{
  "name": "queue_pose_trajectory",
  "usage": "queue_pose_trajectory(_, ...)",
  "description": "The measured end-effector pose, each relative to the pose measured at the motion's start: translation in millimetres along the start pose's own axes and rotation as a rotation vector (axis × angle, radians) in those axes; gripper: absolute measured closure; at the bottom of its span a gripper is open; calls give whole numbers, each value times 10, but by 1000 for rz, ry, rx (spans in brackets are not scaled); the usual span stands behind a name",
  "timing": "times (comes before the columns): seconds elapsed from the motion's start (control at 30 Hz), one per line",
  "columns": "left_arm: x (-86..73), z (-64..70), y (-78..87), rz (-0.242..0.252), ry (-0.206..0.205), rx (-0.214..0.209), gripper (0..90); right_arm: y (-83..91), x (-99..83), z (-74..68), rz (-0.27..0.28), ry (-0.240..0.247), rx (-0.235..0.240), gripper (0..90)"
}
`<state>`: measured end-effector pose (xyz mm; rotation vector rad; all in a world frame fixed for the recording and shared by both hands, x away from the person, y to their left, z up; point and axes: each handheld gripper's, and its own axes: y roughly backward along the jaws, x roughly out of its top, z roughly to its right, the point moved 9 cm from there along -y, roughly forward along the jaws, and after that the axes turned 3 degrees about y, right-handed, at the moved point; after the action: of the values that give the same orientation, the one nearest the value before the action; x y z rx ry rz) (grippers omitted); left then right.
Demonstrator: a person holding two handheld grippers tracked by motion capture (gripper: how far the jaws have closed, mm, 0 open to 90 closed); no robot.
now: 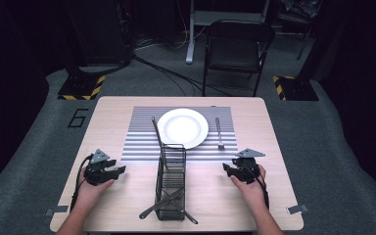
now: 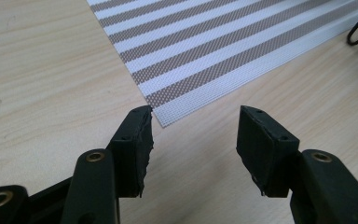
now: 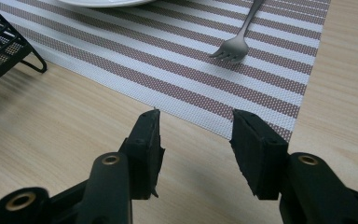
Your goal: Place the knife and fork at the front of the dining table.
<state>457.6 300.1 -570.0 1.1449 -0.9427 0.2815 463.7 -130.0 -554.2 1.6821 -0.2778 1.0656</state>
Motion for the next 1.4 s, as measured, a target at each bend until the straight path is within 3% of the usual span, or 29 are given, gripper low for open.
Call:
queue_pose_trajectory(0.27,220,155,163,41,28,-45,451,-23,-44,-38,-19,2,11,512)
queue_pose_trajectory(0.5,487,451,234,66,-15,-111,479,-23,-57,-14,-23,4,-2,500)
queue_pose_trajectory(0.73,724,749,275,48,-62,-167,524,-1,-58,19,-15,-16,-4,500)
queue_pose_trajectory(0.97,942,857,341,60,-99,-176,527,-7,-74,18,-21,-20,1,502)
queue_pose_trajectory(1.4,1221,939,423,70,-91,-198,540,-26,-108,31,-33,-43,13,509)
